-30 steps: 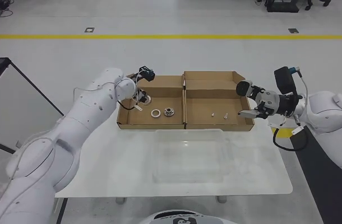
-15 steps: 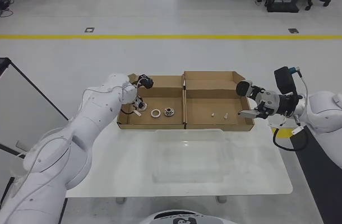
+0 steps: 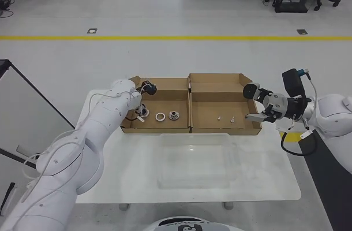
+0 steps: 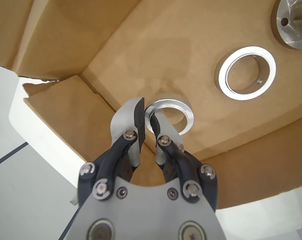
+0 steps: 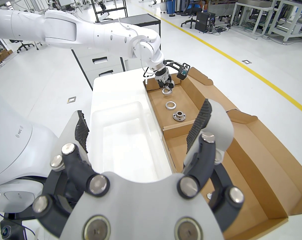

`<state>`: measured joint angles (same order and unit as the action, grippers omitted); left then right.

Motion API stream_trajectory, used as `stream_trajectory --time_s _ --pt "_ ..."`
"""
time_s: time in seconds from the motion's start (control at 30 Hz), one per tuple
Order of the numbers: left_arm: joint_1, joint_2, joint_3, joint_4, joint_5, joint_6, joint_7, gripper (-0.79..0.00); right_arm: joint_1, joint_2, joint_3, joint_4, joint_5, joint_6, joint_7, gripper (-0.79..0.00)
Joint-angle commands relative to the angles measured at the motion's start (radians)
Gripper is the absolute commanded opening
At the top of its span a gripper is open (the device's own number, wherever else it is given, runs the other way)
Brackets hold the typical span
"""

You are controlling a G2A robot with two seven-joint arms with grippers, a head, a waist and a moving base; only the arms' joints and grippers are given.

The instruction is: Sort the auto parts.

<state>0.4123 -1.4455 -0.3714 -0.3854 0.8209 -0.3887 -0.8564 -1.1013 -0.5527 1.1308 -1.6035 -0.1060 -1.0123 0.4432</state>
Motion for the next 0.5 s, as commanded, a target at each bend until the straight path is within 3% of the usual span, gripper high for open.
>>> stream_trajectory --time_s 0.0,0.23,0.37,0.47 --pt "0.001 -0.008 0.000 0.012 0.002 -0.004 0.002 -0.785 0.000 0.000 0.000 0.000 0.000 0.000 0.000 0.000" --pt "-0.001 -0.030 -0.002 0.051 0.010 -0.020 0.005 -0.782 0.000 0.000 0.000 0.000 0.000 0.000 0.000 0.000" --pt "-0.004 -0.038 -0.005 0.071 0.014 -0.030 0.004 -0.480 0.000 0.000 0.000 0.000 0.000 0.000 0.000 0.000" --pt "-0.006 -0.043 -0.007 0.083 0.020 -0.038 0.004 -0.363 0.000 0.000 0.000 0.000 0.000 0.000 0.000 0.000"
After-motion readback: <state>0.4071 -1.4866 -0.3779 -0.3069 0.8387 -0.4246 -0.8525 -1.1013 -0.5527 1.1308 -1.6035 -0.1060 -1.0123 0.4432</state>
